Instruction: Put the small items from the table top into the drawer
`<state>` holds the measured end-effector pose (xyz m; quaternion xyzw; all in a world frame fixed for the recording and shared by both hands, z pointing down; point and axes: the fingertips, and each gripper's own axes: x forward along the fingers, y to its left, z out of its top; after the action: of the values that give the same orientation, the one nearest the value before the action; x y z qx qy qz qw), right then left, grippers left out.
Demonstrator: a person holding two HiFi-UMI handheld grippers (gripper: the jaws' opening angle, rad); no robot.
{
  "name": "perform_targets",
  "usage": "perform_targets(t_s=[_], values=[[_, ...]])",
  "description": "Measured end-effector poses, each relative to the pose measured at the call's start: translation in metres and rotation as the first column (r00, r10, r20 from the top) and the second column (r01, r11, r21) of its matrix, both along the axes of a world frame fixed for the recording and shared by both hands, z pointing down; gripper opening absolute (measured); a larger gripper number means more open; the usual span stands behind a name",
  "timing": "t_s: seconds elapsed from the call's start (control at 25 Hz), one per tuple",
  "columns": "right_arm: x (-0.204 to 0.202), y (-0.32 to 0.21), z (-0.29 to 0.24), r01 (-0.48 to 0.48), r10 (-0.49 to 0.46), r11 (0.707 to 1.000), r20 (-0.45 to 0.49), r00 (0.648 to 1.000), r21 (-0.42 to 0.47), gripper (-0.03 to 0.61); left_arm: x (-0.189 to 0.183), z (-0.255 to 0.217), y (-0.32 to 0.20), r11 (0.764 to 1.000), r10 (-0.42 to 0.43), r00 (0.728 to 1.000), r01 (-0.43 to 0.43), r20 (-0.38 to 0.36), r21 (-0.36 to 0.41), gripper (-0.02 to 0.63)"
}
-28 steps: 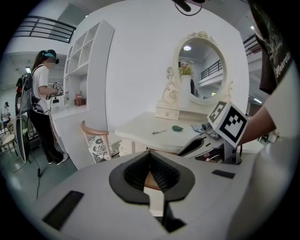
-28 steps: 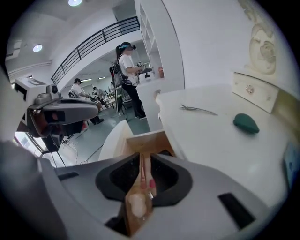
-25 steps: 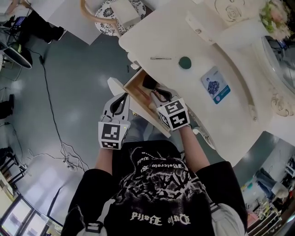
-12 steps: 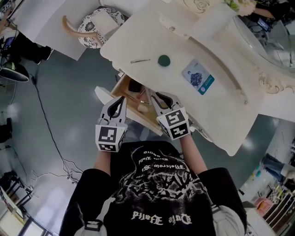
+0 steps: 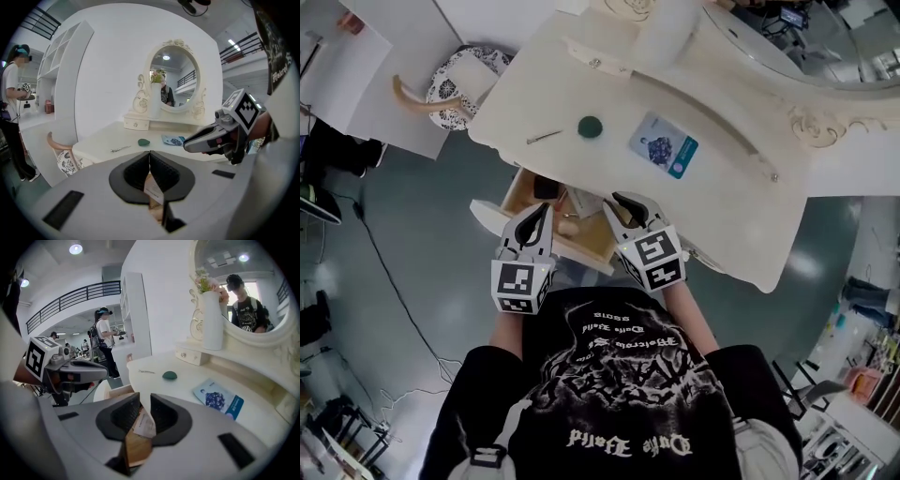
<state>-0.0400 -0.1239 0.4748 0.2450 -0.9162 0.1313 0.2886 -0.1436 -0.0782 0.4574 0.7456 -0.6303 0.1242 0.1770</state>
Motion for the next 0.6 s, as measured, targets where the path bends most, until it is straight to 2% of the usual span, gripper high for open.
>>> perform_targets(t_s=[0.6], values=[[0.060,-0.008,-0.008,-0.149,0.148,0.988,0.021,0.989,0.044,0.055,0.049,-0.009,-0.025,0.993,0.115,0.993,-0.115,0.001,0.031,0.015]])
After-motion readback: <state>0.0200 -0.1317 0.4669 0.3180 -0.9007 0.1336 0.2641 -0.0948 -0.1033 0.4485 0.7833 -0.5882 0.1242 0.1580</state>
